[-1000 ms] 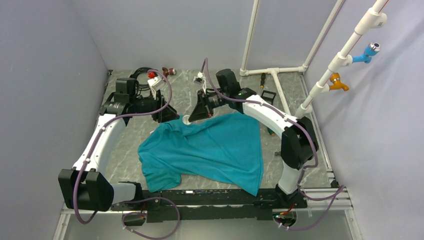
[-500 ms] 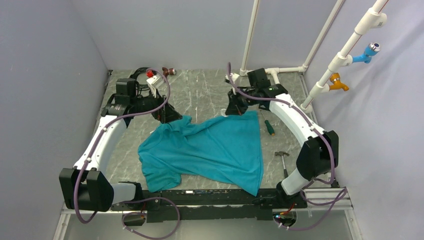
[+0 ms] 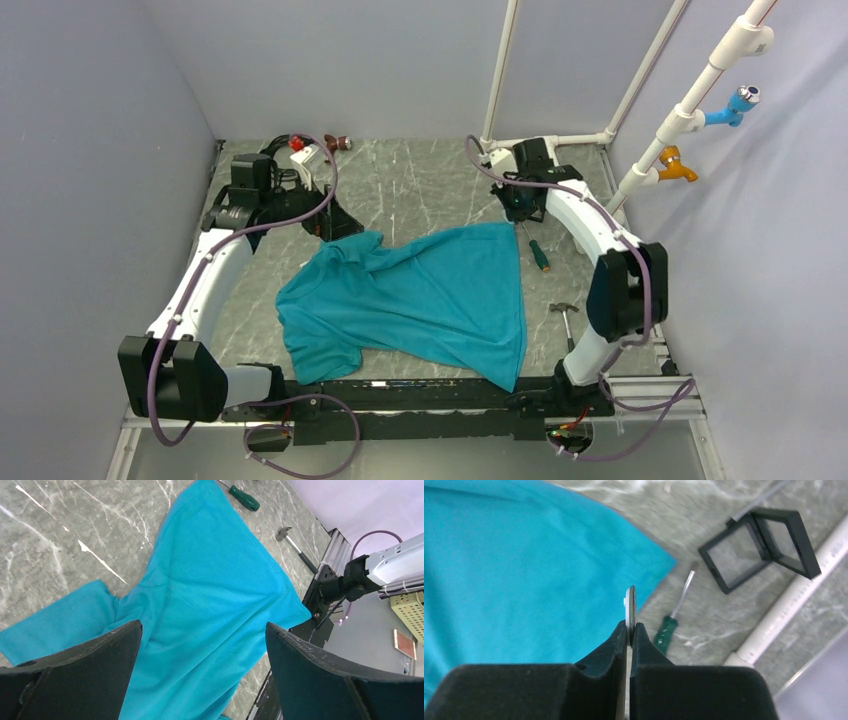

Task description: Remove the brooch from the garment

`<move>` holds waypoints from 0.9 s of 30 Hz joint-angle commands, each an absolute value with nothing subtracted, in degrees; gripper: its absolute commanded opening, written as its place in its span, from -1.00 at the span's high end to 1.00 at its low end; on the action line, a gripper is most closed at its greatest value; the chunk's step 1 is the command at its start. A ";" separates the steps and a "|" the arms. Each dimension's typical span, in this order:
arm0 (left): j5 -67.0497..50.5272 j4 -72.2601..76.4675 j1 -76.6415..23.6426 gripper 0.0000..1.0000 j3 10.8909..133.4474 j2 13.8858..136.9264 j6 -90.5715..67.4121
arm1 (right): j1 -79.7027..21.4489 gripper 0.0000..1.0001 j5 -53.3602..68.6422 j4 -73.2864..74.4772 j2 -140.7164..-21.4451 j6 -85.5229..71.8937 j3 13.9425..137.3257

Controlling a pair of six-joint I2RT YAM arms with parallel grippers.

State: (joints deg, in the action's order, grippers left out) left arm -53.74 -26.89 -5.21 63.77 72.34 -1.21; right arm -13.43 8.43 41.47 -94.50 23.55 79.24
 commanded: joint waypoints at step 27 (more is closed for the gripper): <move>-53.61 -28.44 -5.03 -0.99 67.58 72.50 -0.70 | -10.73 1.00 -21.94 21.31 -113.61 37.29 82.80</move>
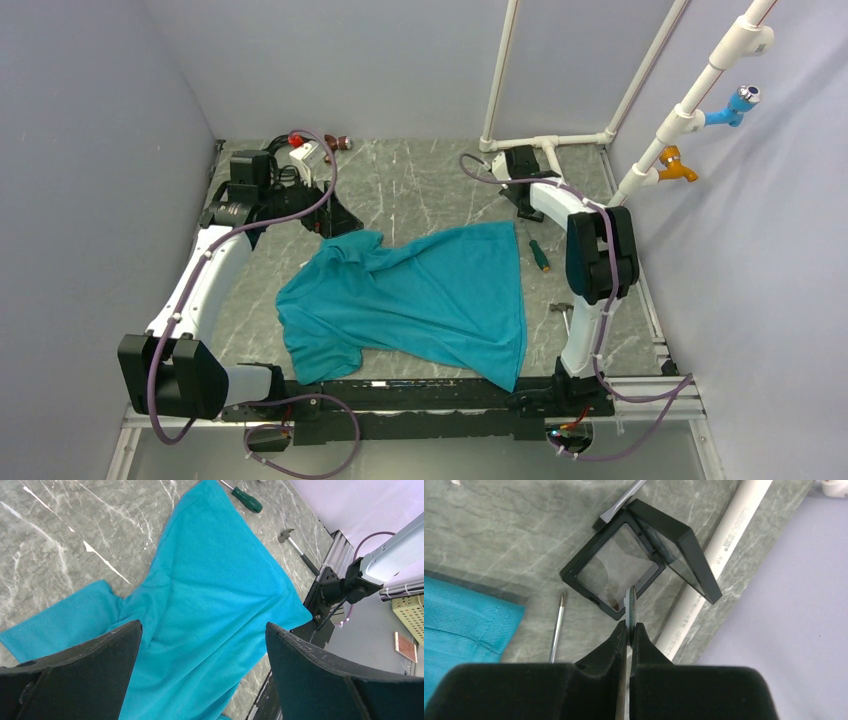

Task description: Remove the brooch from the garment

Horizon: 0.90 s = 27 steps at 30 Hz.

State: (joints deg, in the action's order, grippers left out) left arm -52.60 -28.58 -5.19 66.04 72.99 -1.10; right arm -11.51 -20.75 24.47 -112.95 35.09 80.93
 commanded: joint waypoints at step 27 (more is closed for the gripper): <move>-54.33 -30.68 -5.03 -0.99 67.97 72.86 2.93 | -9.71 1.00 -23.09 18.10 -119.80 42.18 85.96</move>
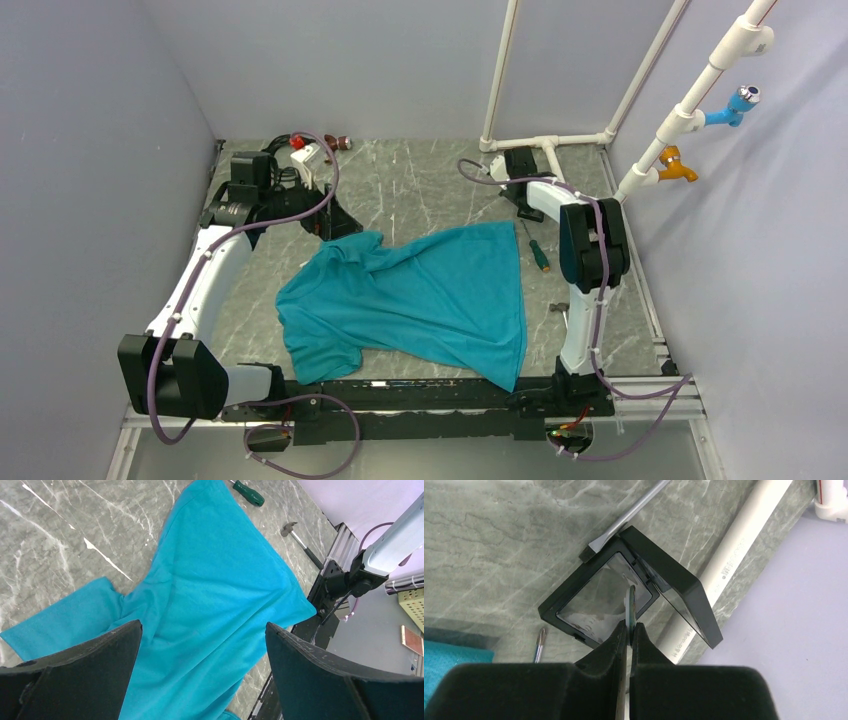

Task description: Remove the brooch from the garment

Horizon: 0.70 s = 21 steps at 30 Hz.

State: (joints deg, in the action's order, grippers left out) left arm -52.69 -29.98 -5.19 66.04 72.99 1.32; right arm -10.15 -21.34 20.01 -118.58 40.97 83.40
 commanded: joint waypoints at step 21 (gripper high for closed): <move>-54.80 -31.88 -5.02 -0.99 67.87 73.56 3.84 | -9.71 0.46 -18.39 25.85 -120.40 39.59 90.71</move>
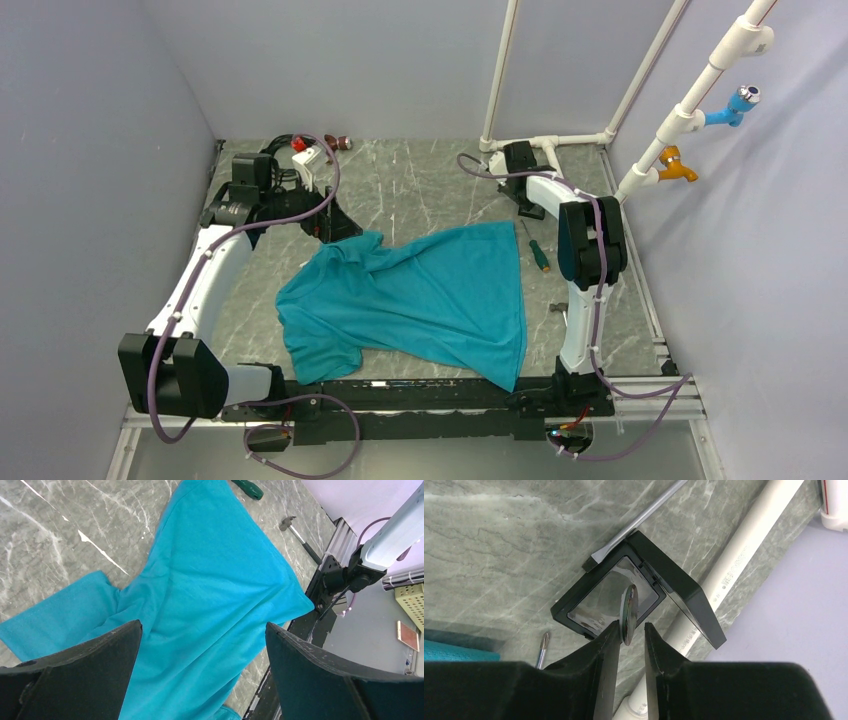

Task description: Remove the brooch from the garment

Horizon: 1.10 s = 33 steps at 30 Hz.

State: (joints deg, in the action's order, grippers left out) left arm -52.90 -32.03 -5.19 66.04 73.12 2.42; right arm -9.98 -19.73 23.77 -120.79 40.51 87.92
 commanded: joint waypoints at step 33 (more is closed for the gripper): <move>-54.18 -39.34 -3.30 -0.98 71.71 76.57 9.96 | -11.95 0.21 -11.38 32.57 -118.67 36.66 93.58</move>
